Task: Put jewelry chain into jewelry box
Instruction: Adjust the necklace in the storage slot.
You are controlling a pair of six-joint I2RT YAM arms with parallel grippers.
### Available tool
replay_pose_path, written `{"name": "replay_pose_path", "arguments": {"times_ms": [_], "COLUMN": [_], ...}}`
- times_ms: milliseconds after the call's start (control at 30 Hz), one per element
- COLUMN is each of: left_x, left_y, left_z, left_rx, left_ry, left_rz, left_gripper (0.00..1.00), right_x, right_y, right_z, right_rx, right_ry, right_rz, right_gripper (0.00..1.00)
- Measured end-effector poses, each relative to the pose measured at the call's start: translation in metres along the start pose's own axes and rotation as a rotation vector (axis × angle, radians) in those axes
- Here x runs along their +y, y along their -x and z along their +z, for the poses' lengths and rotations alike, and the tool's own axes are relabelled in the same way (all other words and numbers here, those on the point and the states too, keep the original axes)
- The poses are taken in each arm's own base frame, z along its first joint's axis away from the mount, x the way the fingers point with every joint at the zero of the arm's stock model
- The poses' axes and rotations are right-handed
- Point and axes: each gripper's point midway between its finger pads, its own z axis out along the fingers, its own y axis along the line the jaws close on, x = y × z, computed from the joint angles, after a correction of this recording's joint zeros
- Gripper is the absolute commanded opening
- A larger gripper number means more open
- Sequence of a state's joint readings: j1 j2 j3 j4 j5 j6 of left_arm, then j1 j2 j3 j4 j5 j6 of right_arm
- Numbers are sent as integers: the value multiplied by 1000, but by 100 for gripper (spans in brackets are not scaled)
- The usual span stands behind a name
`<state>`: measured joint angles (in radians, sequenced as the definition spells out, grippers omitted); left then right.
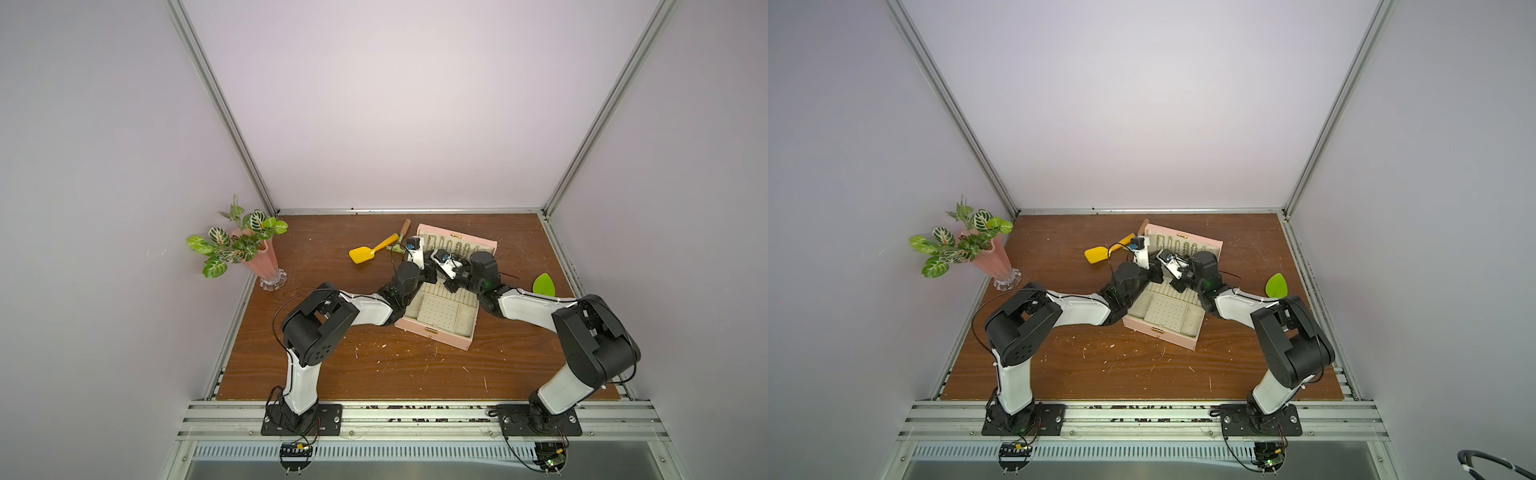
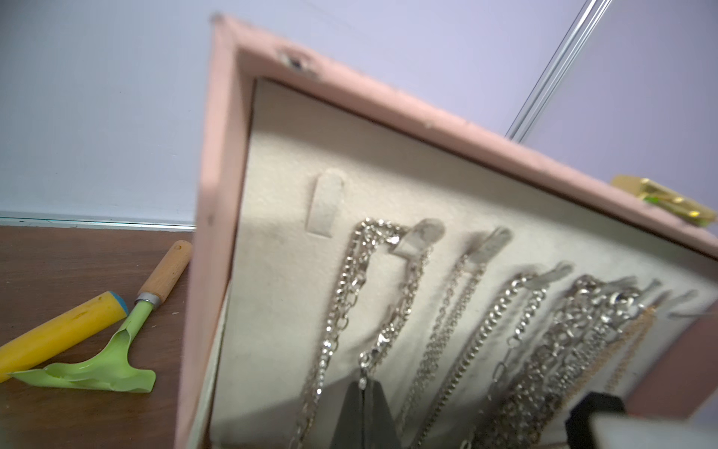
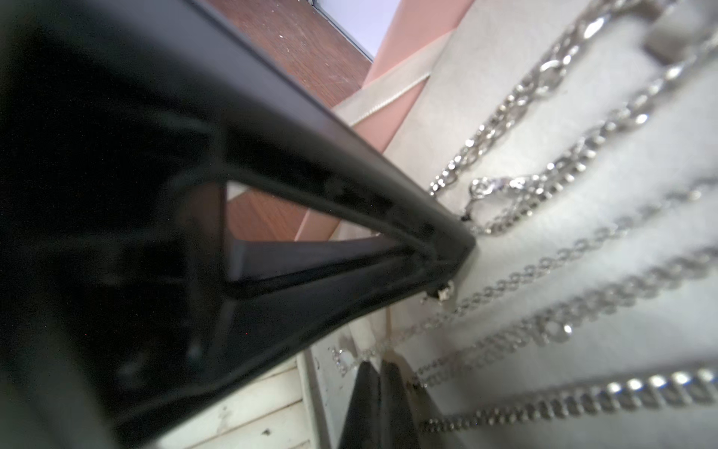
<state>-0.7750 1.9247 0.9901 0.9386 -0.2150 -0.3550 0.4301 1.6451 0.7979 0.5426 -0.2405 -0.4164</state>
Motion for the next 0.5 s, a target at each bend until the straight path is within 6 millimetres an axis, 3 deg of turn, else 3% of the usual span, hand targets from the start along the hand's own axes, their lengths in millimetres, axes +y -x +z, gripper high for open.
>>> {"name": "replay_pose_path", "arguments": {"times_ms": [167, 500], "left_x": [-9, -4], "left_y": [3, -9], "left_z": [-6, -9], "left_rx": [11, 82], "left_ry": [-56, -98], "left_rz": [-6, -11], "left_gripper": [1, 1], "right_x": [-2, -2], "right_y": [0, 0], "right_z": [0, 0], "right_rx": [3, 2], "right_ry": [-12, -14], "right_rz": [7, 20], "right_gripper": [0, 0]}}
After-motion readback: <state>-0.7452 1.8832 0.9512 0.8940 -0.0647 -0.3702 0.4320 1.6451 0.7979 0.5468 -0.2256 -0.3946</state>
